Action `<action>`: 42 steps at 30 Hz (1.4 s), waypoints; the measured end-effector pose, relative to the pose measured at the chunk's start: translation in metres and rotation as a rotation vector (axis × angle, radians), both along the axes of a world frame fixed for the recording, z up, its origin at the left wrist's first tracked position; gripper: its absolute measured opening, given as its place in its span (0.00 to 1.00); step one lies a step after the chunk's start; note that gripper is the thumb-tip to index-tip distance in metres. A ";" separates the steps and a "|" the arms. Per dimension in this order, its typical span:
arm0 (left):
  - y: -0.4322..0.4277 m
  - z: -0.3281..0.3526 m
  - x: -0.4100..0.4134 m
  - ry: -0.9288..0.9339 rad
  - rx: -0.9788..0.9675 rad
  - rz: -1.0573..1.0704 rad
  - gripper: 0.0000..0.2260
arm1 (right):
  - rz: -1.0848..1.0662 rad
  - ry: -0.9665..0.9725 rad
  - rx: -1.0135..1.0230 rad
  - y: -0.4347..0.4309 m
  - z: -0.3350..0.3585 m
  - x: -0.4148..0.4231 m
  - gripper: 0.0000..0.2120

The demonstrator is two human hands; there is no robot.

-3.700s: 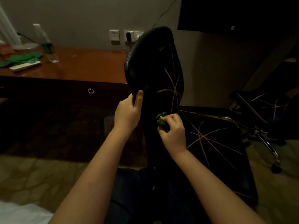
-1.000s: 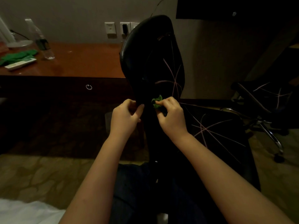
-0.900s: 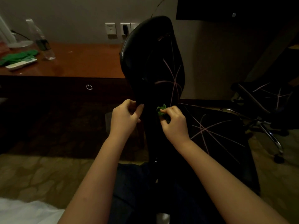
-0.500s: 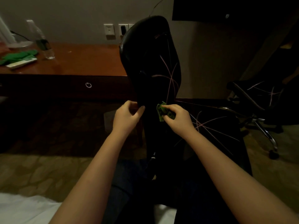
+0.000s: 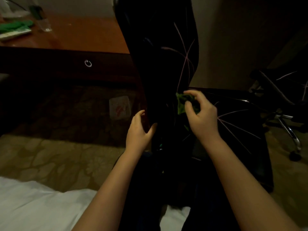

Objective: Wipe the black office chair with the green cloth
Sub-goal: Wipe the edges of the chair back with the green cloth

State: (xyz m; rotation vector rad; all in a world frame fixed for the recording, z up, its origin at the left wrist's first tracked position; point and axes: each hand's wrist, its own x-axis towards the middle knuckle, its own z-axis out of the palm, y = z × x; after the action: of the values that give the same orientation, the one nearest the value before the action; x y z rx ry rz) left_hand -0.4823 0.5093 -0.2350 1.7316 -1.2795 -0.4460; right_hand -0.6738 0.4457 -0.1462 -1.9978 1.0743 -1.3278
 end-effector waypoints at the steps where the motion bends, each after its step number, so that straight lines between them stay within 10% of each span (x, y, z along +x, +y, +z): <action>1: -0.004 -0.003 0.000 0.000 0.015 0.011 0.29 | -0.008 -0.010 -0.058 -0.003 0.008 0.006 0.12; 14: -0.022 -0.024 -0.019 0.037 -0.059 0.216 0.11 | -0.157 -0.047 -0.307 -0.017 -0.003 0.063 0.07; 33: -0.016 -0.014 -0.024 0.026 -0.051 0.214 0.09 | -0.175 0.015 0.078 0.002 -0.105 0.027 0.06; 42: -0.019 0.010 -0.004 -0.063 0.098 0.083 0.10 | -0.181 -0.139 -0.116 -0.001 -0.054 0.040 0.06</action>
State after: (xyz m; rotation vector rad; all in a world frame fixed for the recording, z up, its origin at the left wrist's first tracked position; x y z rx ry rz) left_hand -0.4859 0.4904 -0.2252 1.8867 -1.2421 -0.4145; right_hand -0.6338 0.4447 -0.1997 -1.8930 1.1586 -1.6317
